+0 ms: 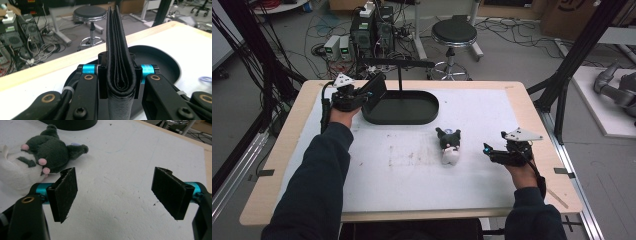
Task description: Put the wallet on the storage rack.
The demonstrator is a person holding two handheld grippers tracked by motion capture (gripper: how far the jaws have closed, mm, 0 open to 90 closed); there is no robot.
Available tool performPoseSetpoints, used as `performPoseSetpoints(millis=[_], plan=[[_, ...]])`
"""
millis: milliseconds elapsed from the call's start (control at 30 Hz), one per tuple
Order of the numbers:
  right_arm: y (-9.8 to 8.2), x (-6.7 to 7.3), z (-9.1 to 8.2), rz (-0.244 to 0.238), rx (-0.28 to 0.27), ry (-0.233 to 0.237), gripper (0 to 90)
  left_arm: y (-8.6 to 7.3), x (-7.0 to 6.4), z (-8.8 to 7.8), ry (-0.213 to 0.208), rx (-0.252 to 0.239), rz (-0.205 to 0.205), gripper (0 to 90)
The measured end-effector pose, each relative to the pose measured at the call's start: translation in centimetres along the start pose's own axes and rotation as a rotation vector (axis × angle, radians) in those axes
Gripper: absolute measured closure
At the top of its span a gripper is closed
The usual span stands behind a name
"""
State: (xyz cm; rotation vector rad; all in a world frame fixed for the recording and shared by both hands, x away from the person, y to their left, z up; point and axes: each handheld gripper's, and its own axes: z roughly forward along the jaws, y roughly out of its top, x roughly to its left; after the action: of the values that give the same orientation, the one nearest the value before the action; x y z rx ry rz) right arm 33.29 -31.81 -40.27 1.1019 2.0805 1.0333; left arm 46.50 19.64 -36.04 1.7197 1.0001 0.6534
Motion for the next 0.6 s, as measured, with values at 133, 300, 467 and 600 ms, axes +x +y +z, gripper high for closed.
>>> performPoseSetpoints(millis=[133,300,467,600], plan=[[0.0,-0.1,0.0,0.012,-0.003,0.002,21.3,-0.6,0.2,2.1,0.051,0.031,0.039,75.5],[-0.1,-0.2,0.0,0.019,-0.006,0.003,21.3,-1.2,0.2,4.3,0.100,0.102,0.090,75.3],[-0.1,-0.2,0.0,0.022,-0.002,0.004,21.3,-2.0,-0.2,5.9,0.133,0.169,0.104,73.0],[-0.2,-0.3,0.0,0.020,0.003,0.004,21.3,-2.1,-1.4,6.5,0.081,0.173,0.076,54.1]])
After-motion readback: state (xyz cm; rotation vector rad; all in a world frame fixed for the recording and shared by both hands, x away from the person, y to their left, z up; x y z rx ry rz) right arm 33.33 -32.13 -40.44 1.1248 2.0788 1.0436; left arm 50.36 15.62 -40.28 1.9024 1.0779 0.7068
